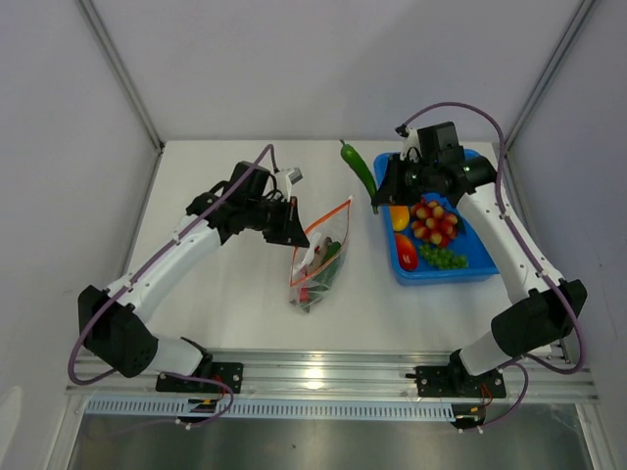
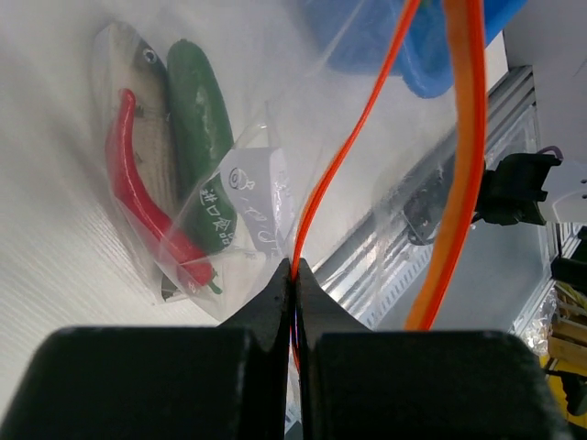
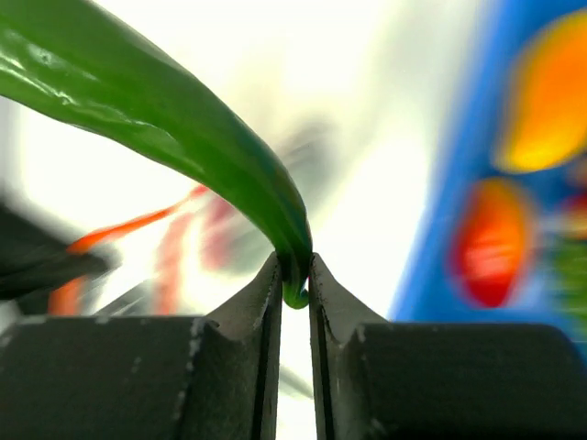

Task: Place the food in the zip-top bag and seal the zipper
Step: Place the fake vegetable in the zipper food storage bag, then pick up the fake fruit from the bin, then place the fake fruit in the zipper food storage bag.

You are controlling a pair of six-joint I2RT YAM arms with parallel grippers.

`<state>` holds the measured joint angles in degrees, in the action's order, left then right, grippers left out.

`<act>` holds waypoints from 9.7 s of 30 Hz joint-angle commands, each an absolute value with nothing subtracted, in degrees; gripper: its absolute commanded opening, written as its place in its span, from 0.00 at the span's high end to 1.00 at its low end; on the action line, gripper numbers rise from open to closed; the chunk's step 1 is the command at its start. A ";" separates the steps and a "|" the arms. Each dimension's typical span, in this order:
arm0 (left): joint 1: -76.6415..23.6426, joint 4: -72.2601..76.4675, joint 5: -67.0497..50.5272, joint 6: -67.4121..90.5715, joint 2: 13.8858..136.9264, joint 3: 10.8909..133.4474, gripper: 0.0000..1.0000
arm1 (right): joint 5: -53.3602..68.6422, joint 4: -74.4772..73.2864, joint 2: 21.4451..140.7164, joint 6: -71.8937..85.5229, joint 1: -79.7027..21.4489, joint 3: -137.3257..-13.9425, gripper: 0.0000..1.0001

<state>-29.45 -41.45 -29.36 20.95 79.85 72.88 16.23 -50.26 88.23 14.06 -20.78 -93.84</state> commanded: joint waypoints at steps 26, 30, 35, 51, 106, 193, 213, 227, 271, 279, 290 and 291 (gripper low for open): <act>-30.58 -44.91 -5.11 34.02 71.64 92.02 0.99 | 69.62 -35.77 68.38 65.13 -20.74 -75.15 1.00; -32.08 -41.94 -4.04 34.80 70.67 88.43 0.99 | 70.31 -28.69 65.84 74.84 -21.36 -70.94 1.00; -34.80 -33.15 -7.02 37.08 70.22 77.79 0.99 | 69.87 -31.28 65.13 74.98 -21.62 -70.31 1.00; -39.20 -18.65 -13.62 34.63 76.72 70.67 0.99 | 76.20 -63.70 66.71 62.86 -16.35 -66.00 1.00; -40.43 -9.49 -18.98 37.09 76.29 64.60 1.00 | 54.06 -64.76 93.60 69.01 -17.76 -91.22 0.38; -34.72 -29.36 -25.40 23.73 75.94 67.24 1.00 | 5.63 -51.41 112.42 13.01 -10.99 -82.71 0.62; -34.72 -28.56 -27.25 23.91 75.94 67.50 0.99 | 2.90 -63.98 102.22 18.72 -10.99 -101.15 1.00; -34.72 -29.88 -30.85 26.72 78.31 70.48 0.99 | 24.16 -45.02 87.90 20.92 -21.61 -103.54 1.00; -33.66 -32.17 -38.14 35.86 83.94 79.98 0.99 | 16.09 -32.34 74.79 24.70 -32.34 -74.96 0.43; -33.49 -31.47 -38.93 35.42 84.55 77.26 1.00 | 15.30 -34.71 78.22 25.05 -32.26 -79.45 0.15; -33.40 -31.29 -37.97 34.80 83.58 76.46 0.99 | 9.58 -42.09 78.92 25.57 -26.73 -86.39 0.17; -33.40 -31.38 -38.06 34.80 83.50 76.46 0.99 | 9.75 -42.80 79.19 26.27 -25.33 -87.61 0.17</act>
